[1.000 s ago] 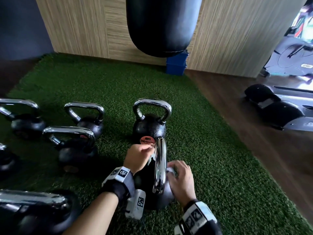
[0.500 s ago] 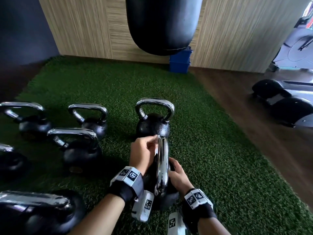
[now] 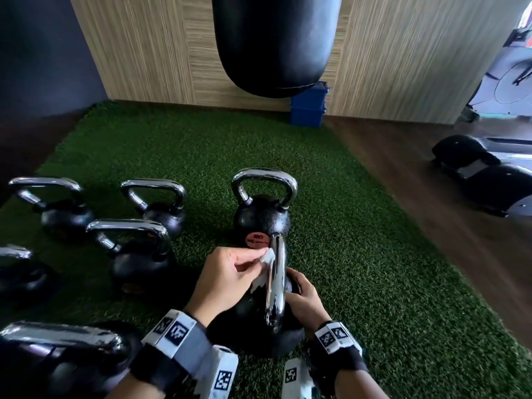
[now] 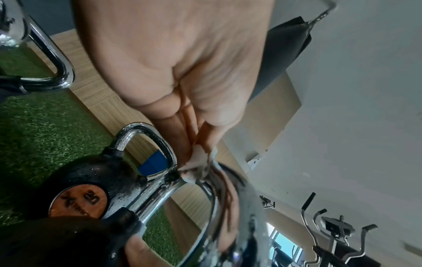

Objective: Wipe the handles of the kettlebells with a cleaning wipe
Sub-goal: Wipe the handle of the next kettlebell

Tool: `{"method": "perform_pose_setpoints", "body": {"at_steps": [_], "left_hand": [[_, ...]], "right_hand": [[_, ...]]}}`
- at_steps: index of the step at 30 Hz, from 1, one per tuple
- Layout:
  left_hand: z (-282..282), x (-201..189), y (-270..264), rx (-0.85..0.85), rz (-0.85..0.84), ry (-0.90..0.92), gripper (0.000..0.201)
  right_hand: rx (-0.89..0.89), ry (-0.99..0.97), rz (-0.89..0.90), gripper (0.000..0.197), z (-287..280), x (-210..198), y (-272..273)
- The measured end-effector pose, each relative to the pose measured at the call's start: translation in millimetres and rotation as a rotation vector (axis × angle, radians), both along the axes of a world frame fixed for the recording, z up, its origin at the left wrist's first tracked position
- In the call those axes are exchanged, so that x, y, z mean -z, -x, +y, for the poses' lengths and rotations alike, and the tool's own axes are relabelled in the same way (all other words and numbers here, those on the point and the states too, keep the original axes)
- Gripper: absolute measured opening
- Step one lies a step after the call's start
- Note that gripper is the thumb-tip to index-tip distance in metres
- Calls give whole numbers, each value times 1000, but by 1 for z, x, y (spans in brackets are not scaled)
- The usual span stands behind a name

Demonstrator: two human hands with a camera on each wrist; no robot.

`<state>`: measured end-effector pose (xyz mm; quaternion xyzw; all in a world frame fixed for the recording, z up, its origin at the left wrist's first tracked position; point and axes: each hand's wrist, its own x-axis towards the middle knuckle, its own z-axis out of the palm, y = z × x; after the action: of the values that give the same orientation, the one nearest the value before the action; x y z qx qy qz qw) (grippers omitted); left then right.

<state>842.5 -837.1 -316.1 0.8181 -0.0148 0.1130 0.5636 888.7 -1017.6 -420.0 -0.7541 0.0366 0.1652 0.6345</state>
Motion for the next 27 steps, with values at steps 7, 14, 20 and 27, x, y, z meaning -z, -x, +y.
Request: {"method": "perform_pose_setpoints", "body": {"at_steps": [7,14,20,27], "left_hand": [[-2,-2,13,-10,70,152,32],[9,14,51,130,168,146,36],[1,32,64,121,218,165,31],[-8,51,70,-9,189,39,42]], "right_hand": [[-1,0,-24,85,-1,3,-1],[-10,37,-75,77,-2,2,1],[-12,10,-60,77,-2,1,1],[-5,40,-65,79,-4,4,0]]}}
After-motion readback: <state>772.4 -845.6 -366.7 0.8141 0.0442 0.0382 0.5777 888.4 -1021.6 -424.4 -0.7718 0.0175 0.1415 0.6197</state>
